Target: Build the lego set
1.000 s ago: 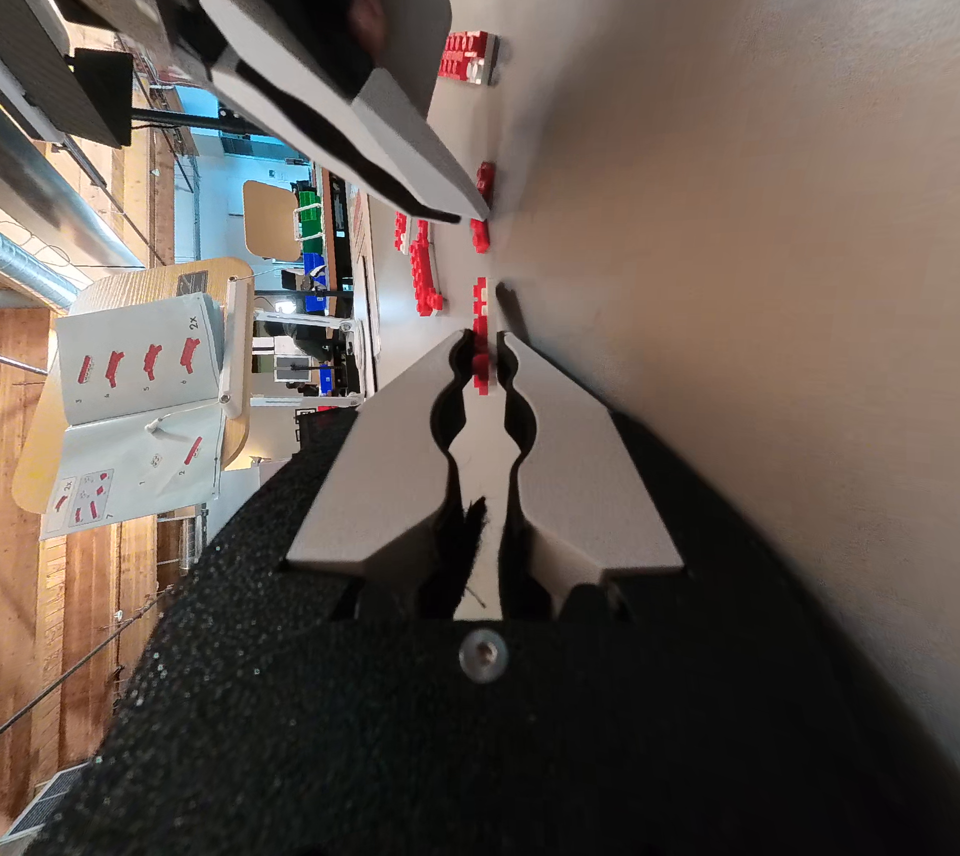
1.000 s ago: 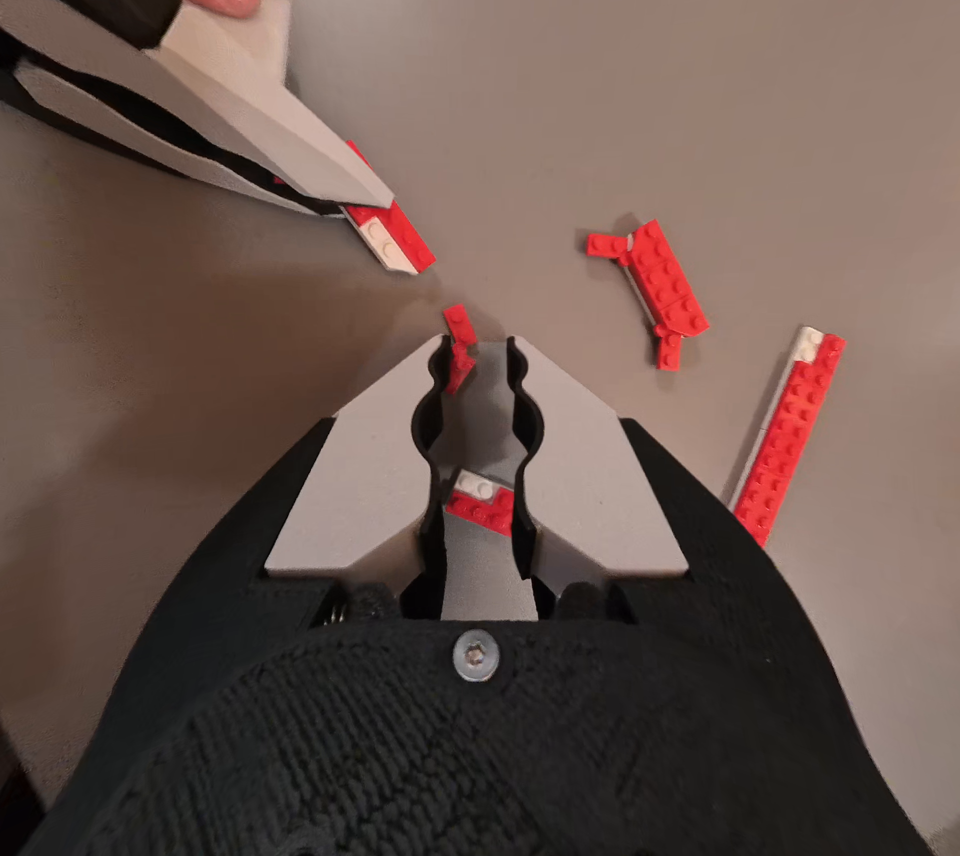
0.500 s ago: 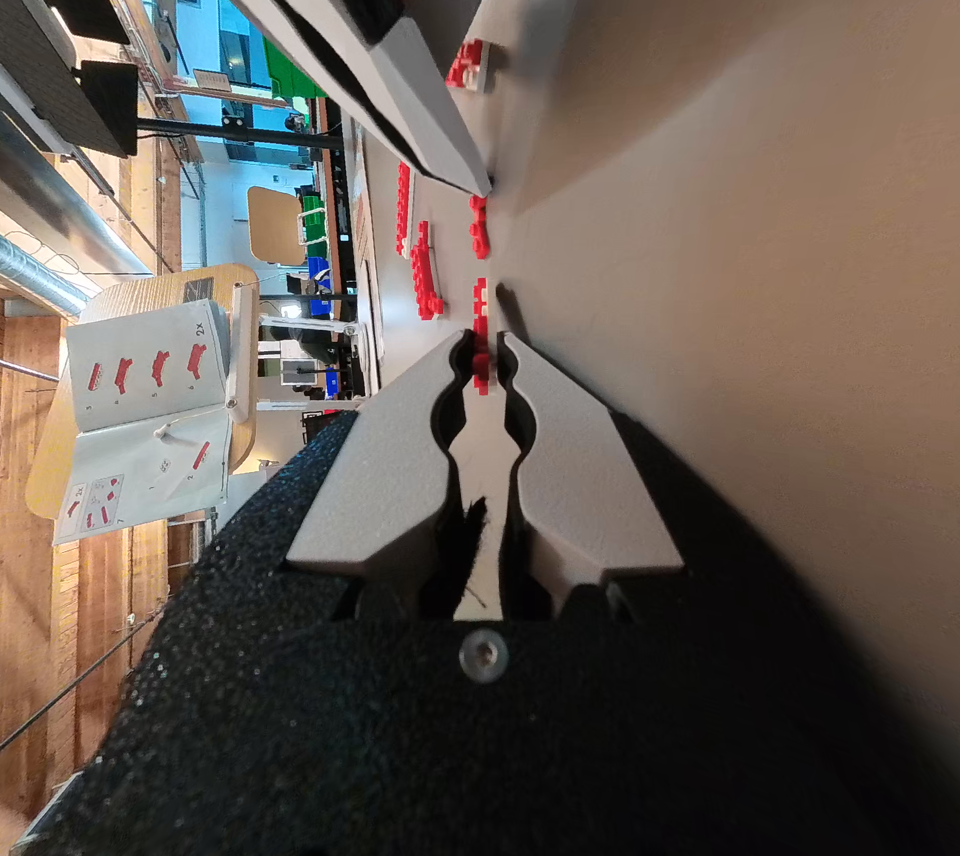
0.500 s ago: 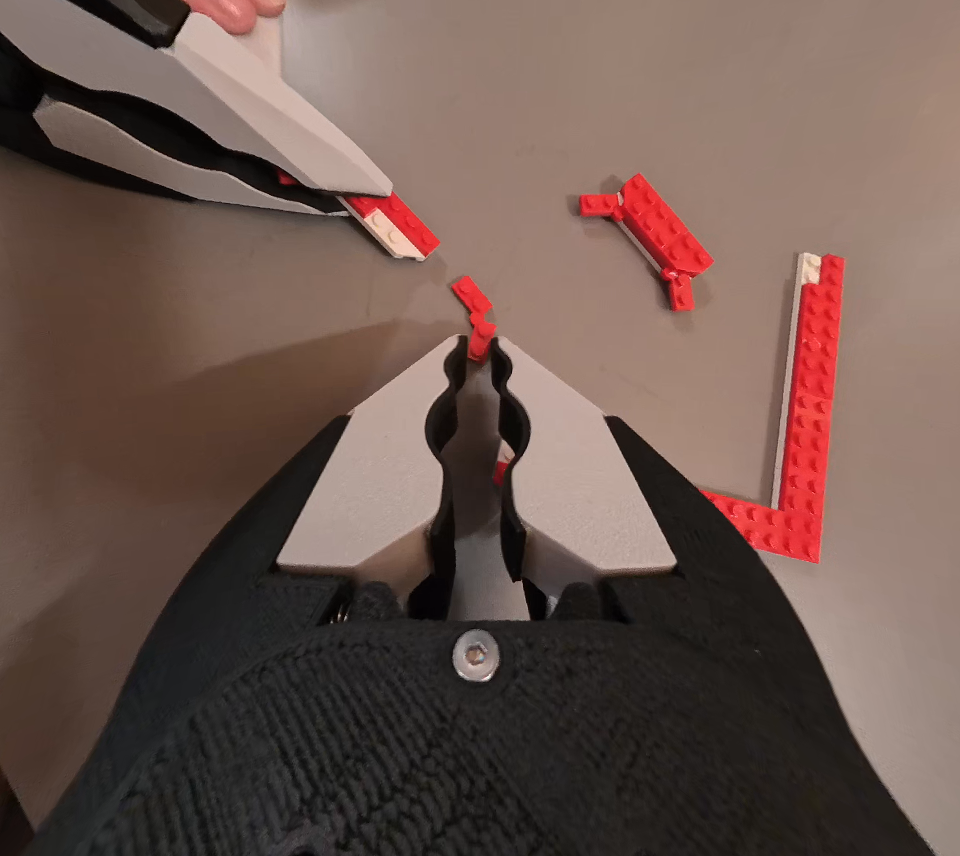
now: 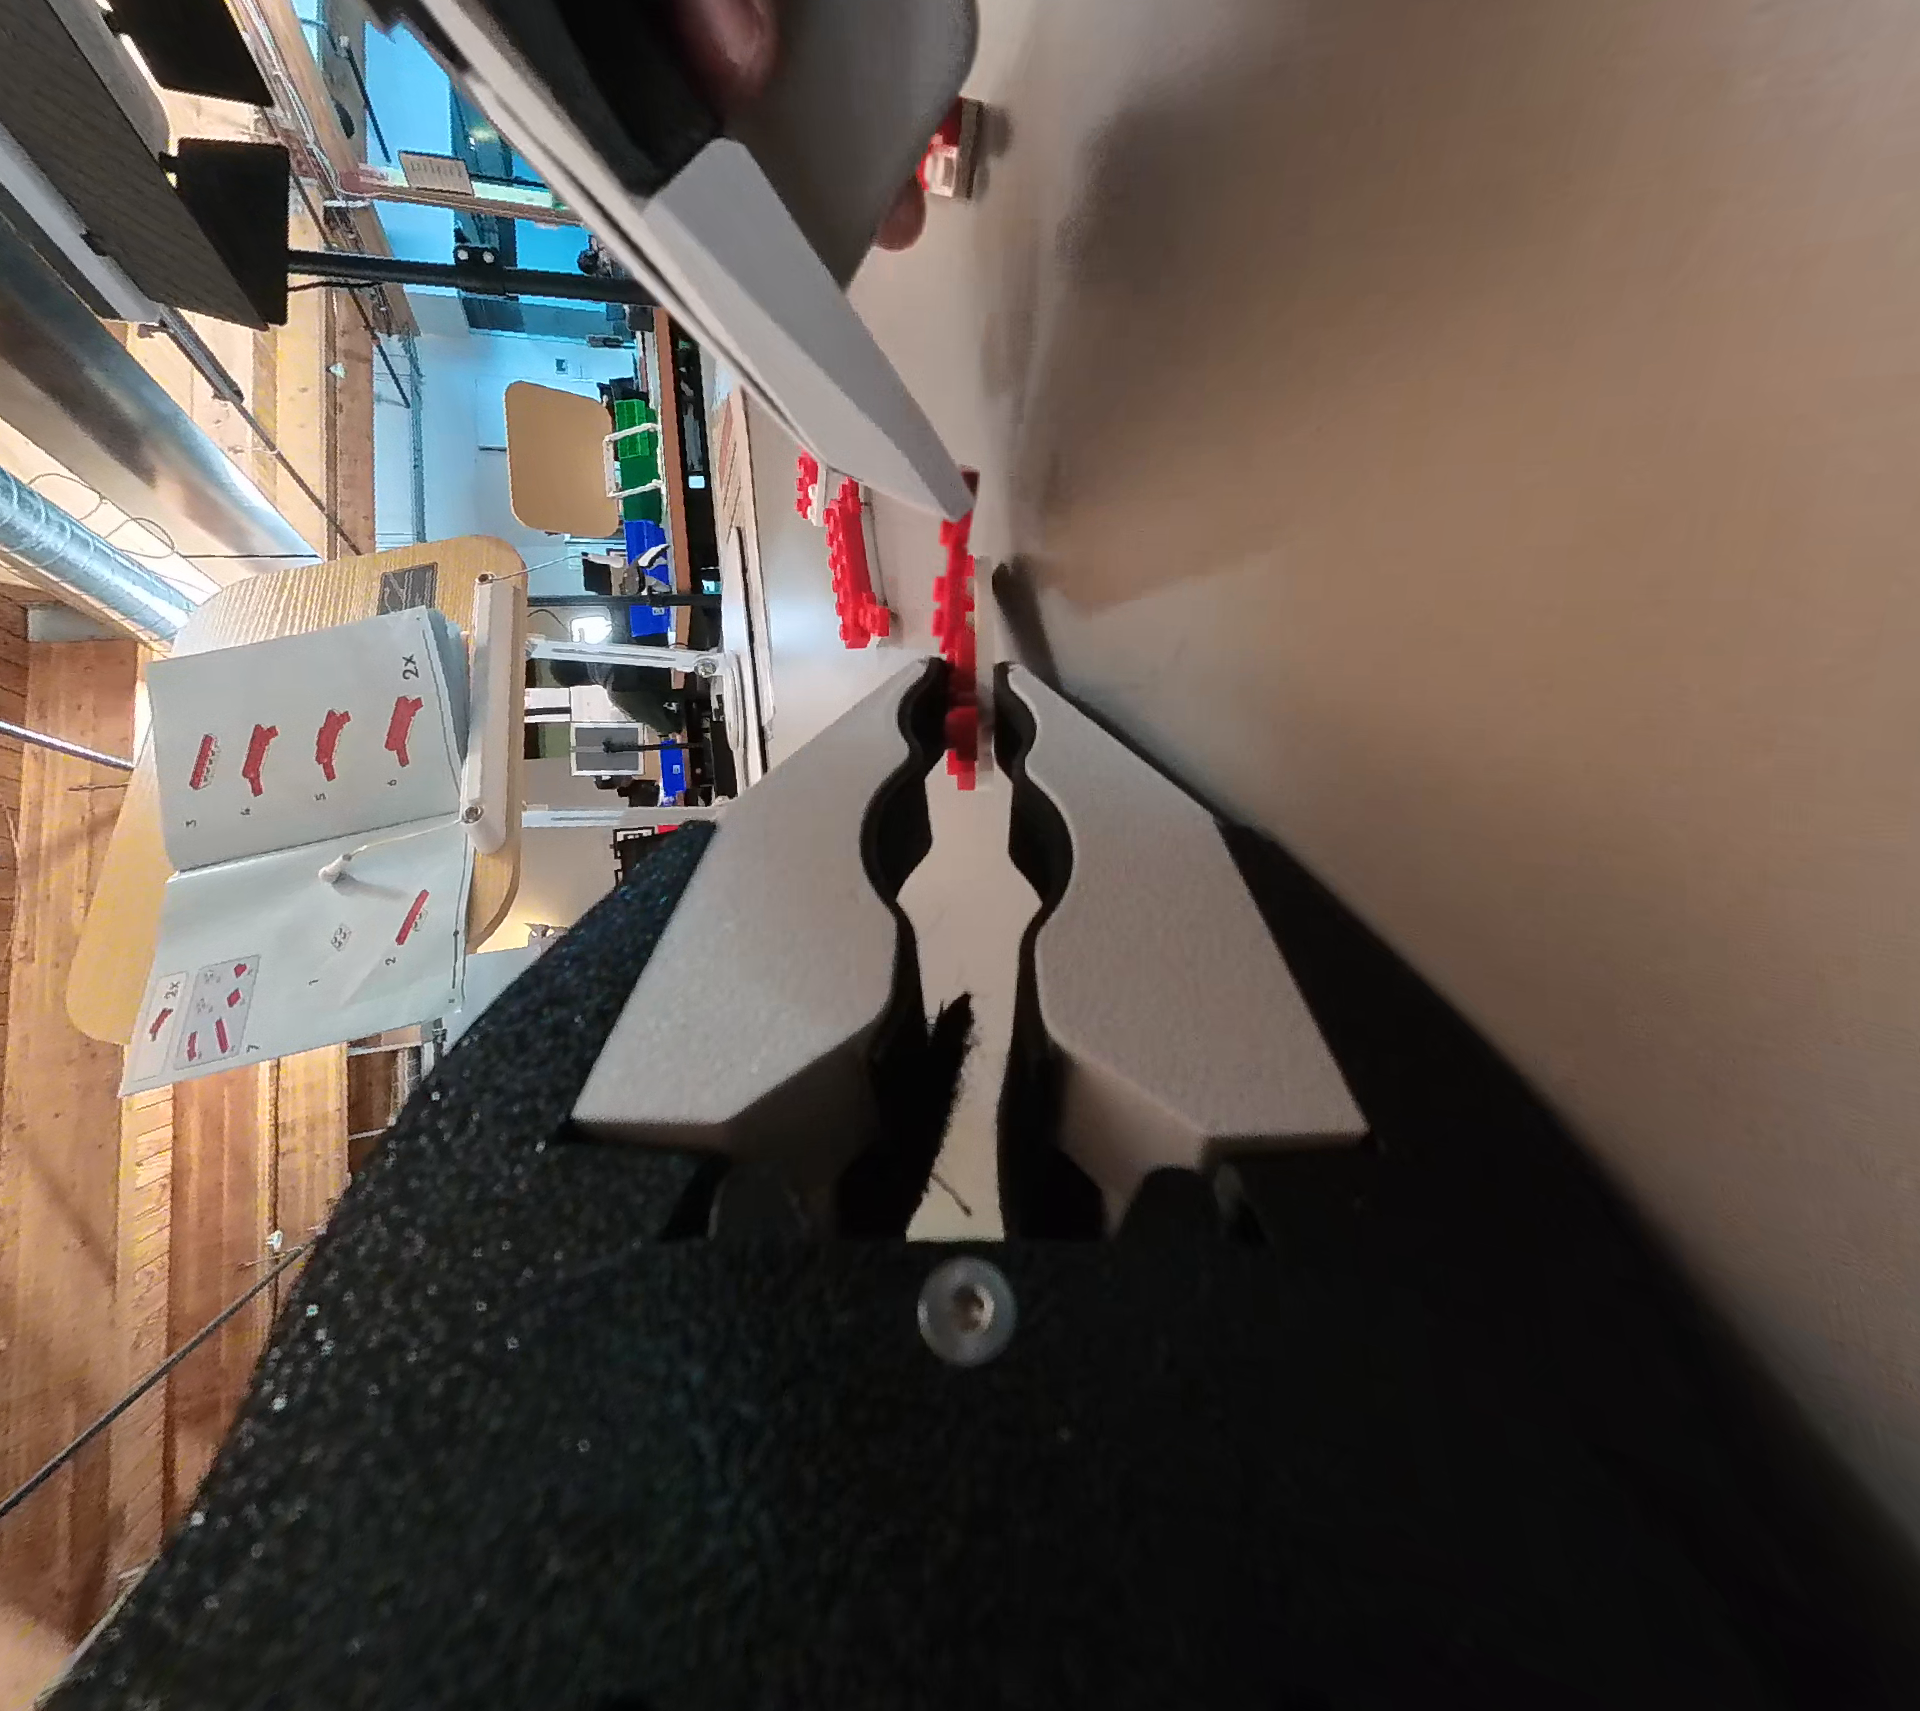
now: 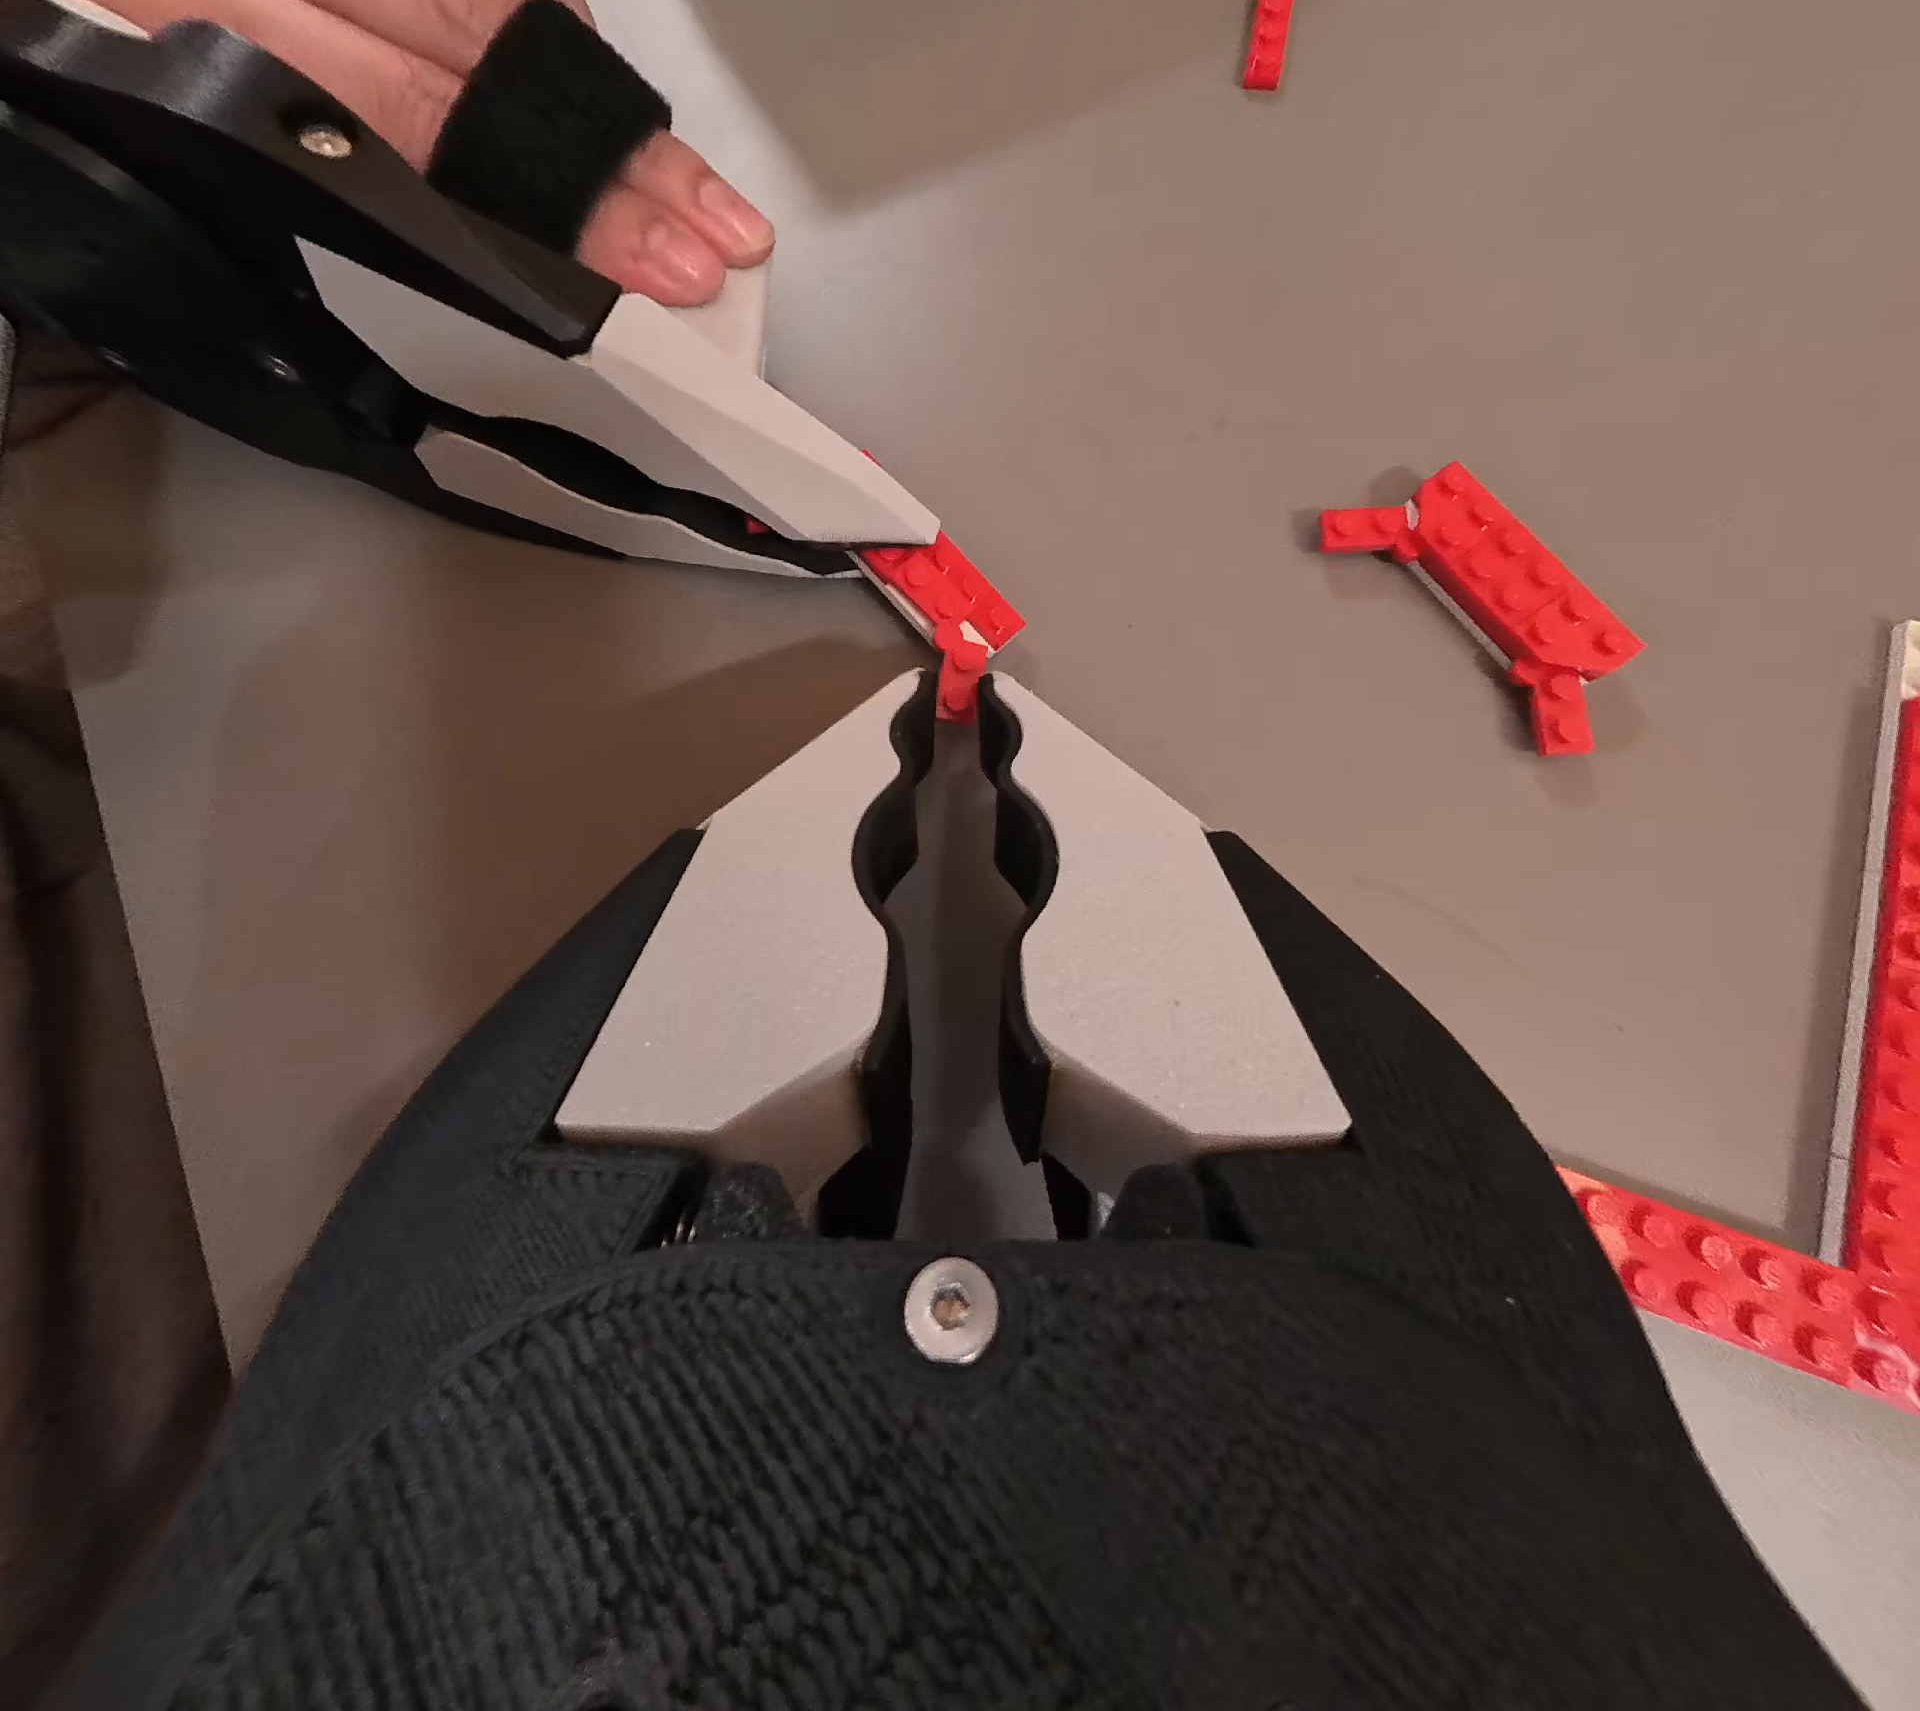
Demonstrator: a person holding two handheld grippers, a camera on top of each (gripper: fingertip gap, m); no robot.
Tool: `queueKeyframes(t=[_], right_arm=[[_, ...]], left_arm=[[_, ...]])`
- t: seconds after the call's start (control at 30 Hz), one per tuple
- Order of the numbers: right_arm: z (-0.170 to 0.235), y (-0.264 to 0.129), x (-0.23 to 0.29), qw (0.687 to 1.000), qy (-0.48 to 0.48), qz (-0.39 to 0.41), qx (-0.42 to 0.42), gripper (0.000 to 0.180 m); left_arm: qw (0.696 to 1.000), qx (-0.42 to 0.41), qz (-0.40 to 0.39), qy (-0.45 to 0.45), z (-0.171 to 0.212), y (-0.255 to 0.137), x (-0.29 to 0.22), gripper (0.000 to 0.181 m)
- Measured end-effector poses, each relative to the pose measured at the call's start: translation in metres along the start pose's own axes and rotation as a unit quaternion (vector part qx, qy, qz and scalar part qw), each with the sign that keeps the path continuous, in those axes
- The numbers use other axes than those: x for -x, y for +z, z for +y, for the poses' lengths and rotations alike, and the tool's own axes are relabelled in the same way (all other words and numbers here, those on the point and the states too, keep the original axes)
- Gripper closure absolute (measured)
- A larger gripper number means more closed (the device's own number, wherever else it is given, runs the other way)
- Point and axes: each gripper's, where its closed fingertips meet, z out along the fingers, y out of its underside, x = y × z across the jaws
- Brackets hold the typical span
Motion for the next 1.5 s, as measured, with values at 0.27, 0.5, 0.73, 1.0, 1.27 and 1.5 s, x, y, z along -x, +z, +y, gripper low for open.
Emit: queueKeyframes(t=[0.27,0.5,0.73,1.0,1.27,1.5], right_arm=[[0.0,0.002,0.001,1.0,0.001,0.0,0.0,0.17],[0.001,0.002,0.001,1.0,-0.004,0.004,-0.001,0.167],[-0.006,0.002,0.007,0.994,-0.098,0.039,-0.029,0.156],[0.002,0.006,0.006,0.981,-0.166,0.096,-0.015,0.16],[-0.002,0.008,0.006,0.969,-0.215,0.117,-0.021,0.163],[-0.005,0.011,0.005,0.949,-0.284,0.136,-0.014,0.164]], left_arm=[[1.0,0.0,0.0,0.0,0.0,0.0,0.0,0.174],[1.0,0.0,0.001,-0.001,0.001,0.0,0.0,0.174],[1.0,0.0,0.001,-0.004,0.001,0.001,0.0,0.174],[1.0,0.0,0.002,-0.005,0.001,0.001,0.0,0.174],[1.0,-0.002,0.002,-0.009,0.001,0.001,0.0,0.174],[1.0,-0.004,0.006,-0.021,0.001,0.001,0.0,0.174]])
